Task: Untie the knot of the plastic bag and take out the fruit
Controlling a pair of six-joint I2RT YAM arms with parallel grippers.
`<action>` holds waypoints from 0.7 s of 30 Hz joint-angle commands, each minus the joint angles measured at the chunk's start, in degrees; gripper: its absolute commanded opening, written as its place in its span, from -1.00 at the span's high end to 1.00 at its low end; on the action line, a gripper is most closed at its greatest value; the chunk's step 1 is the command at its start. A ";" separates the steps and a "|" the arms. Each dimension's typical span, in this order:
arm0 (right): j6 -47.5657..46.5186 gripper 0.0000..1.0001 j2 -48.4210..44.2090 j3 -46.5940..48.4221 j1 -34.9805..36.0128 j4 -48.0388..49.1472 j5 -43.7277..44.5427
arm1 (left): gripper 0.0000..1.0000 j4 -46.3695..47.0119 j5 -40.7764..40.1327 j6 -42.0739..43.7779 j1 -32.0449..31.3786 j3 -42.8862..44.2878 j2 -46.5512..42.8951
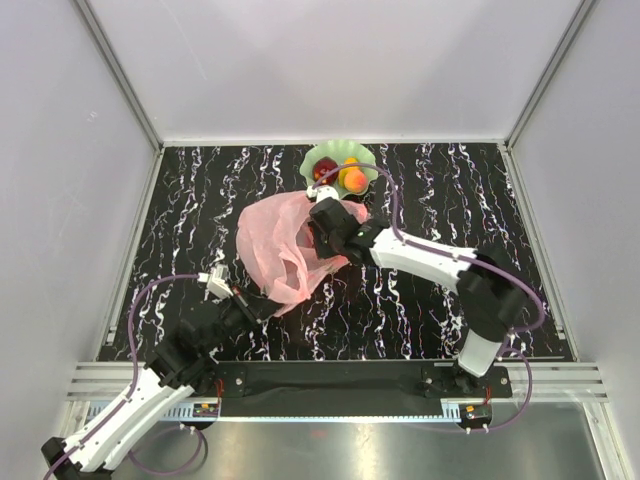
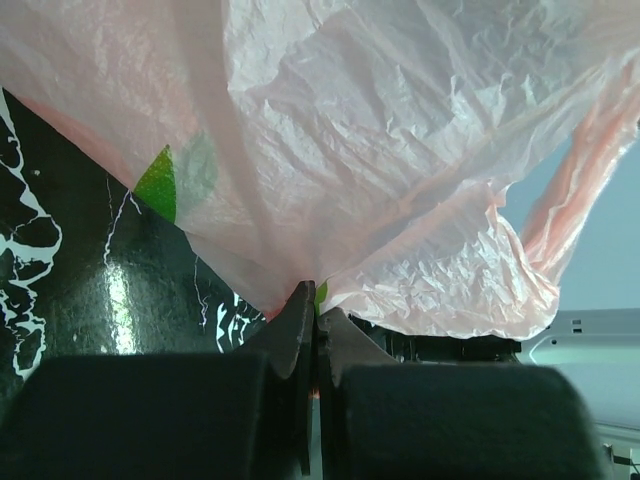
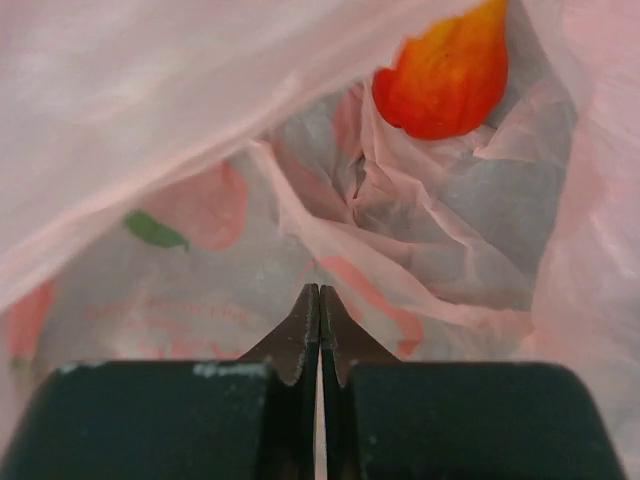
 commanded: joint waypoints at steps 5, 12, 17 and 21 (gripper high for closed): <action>0.08 0.65 9.03 3.60 0.17 12.57 10.96 | 1.00 2.12 1.97 -0.86 -0.14 0.57 0.70; -2.47 -0.99 13.70 6.68 0.25 18.53 16.70 | 1.00 2.64 2.85 -1.65 -0.14 0.48 0.69; -1.68 -0.99 14.58 5.54 0.25 25.39 13.21 | 1.00 8.08 6.80 -3.40 -0.14 -1.53 3.33; -0.19 -1.00 15.28 5.63 0.25 31.10 7.05 | 1.00 11.43 9.96 -5.69 -0.23 -1.81 5.53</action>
